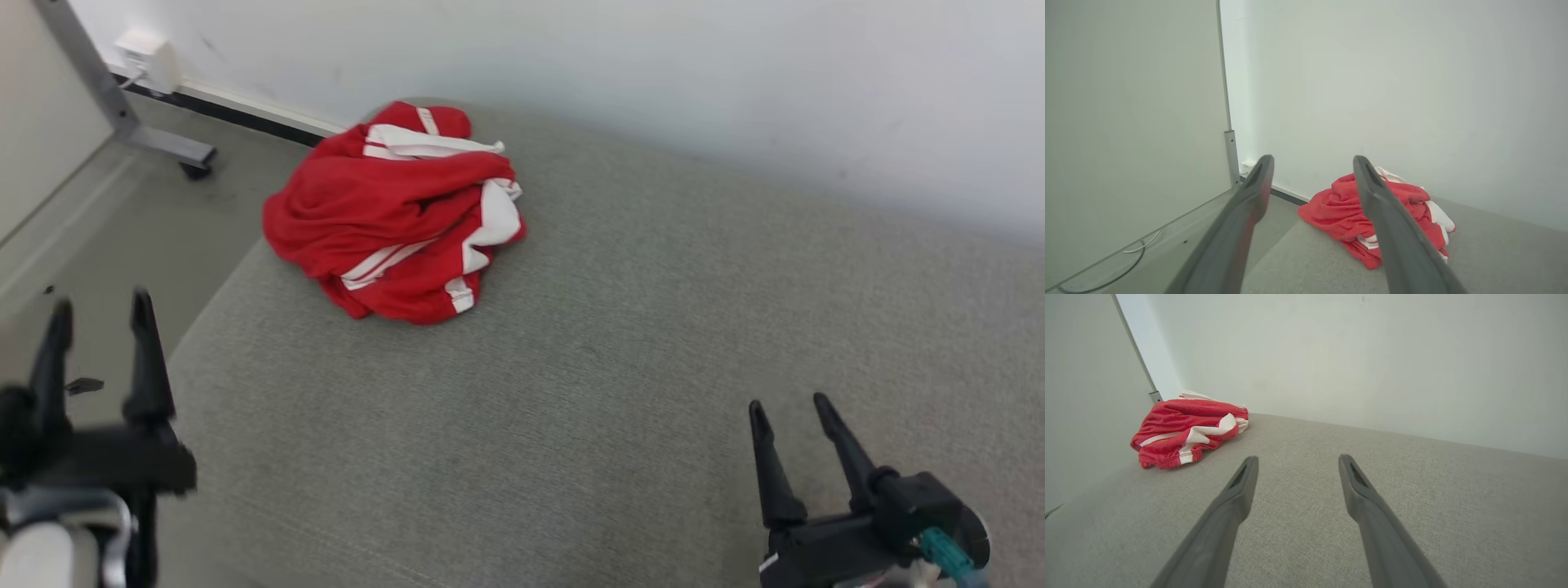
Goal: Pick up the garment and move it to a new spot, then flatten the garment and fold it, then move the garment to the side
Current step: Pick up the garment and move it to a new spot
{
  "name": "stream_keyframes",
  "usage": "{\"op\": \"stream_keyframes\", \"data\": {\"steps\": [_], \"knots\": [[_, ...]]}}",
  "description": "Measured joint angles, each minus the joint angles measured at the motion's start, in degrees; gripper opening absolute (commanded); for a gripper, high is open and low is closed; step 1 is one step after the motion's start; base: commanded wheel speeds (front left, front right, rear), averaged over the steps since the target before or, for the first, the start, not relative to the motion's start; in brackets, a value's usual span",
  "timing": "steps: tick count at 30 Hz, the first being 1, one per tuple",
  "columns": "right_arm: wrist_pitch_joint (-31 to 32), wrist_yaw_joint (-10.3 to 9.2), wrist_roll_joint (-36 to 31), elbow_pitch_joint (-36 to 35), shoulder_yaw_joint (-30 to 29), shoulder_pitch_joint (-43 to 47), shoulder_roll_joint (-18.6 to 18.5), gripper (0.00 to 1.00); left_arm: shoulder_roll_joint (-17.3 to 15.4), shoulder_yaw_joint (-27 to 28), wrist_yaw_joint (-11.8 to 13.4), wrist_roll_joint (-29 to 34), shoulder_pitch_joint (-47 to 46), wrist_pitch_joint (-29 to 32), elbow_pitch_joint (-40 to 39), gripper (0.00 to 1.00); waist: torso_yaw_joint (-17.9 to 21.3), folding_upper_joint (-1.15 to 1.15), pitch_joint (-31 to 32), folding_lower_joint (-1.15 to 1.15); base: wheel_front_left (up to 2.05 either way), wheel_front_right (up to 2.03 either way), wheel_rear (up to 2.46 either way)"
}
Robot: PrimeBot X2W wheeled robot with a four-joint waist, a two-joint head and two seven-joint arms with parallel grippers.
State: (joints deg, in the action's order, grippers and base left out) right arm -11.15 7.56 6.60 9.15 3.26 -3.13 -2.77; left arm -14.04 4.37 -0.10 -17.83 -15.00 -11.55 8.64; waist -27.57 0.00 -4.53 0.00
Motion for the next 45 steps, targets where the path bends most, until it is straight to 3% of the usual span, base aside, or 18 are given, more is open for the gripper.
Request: {"op": "stream_keyframes", "data": {"steps": [11,15,24,36,45], "knots": [[1.1,0.0,-4.3,-5.1,-4.7,-4.3,-0.1,1.0,-5.9,3.7,-2.1,-3.9,-18.7,0.5,4.4,1.0,8.1,0.0,-7.7,0.01,0.0,0.0,0.0],[1.0,0.0,-4.8,-6.7,-6.6,-4.8,-0.1,1.0,-9.7,5.4,-3.0,-5.2,-24.5,1.0,8.1,1.0,12.0,0.01,-10.9,0.01,0.0,0.0,0.0],[0.3,0.0,-5.4,-8.5,-9.1,-5.2,-0.1,1.0,-15.5,4.3,-4.8,-6.1,-33.7,7.4,19.0,1.0,19.2,0.01,-18.1,0.01,0.0,0.0,0.0],[-0.7,0.0,-4.6,-7.3,-8.9,-6.3,-0.1,1.0,-16.9,0.5,-6.6,-10.7,-34.1,25.4,34.0,1.0,24.6,0.01,-21.5,0.01,0.0,0.0,0.0],[-1.0,0.0,-4.6,-6.9,-8.4,-6.5,-0.1,1.0,-17.3,-2.1,-7.1,-13.0,-33.7,29.2,40.3,1.0,25.4,0.01,-21.3,0.0,0.0,0.0,0.0]]}}
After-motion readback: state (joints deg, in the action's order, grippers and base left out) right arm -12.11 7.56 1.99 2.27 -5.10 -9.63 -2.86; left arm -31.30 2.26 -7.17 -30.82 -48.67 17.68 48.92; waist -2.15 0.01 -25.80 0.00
